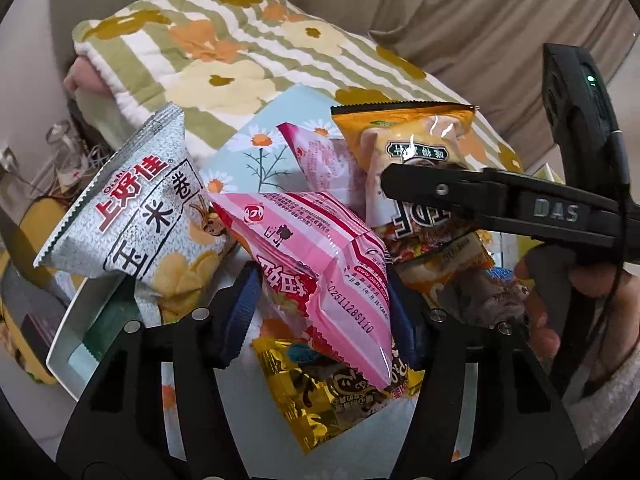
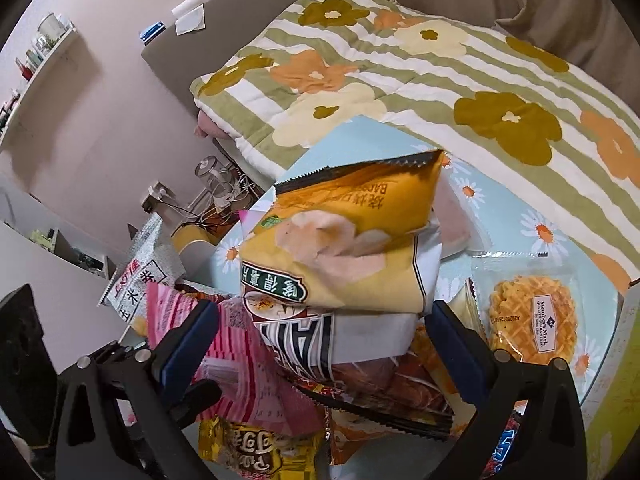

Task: Organize snacks
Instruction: 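Grasp the pink bag with the left tool while the right tool grasps the orange bag, then carry both bags into the cardboard box and open both tools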

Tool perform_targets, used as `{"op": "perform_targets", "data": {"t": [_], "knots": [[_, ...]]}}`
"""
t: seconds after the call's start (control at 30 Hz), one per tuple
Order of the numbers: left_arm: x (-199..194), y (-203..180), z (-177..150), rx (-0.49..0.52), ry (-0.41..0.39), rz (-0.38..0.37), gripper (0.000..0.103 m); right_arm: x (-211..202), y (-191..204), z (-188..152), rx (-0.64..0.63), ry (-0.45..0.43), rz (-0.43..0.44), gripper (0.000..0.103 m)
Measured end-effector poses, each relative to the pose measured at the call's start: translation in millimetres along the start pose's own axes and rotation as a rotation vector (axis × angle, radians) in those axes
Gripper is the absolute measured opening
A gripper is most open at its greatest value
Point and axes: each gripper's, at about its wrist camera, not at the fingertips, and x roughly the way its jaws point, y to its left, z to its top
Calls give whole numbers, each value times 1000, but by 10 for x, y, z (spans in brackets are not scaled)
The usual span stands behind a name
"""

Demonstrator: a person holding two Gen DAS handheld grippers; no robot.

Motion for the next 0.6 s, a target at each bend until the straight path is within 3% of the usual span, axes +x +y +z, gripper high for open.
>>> {"op": "perform_targets", "data": {"t": [0.03,0.13,0.37,0.6], "knots": [[-20,-9,-10,2,-2,-2,56,5,13,-6,-13,1,-20,83],[-79,-23,-48,13,-6,-4,56,-25,38,-38,-31,-8,-50,77],[-294,-72,-66,37,-27,-27,56,-355,110,-144,-31,-79,-74,73],[-625,-232,50,112,-73,-58,56,-858,84,-199,47,-177,-93,73]]}}
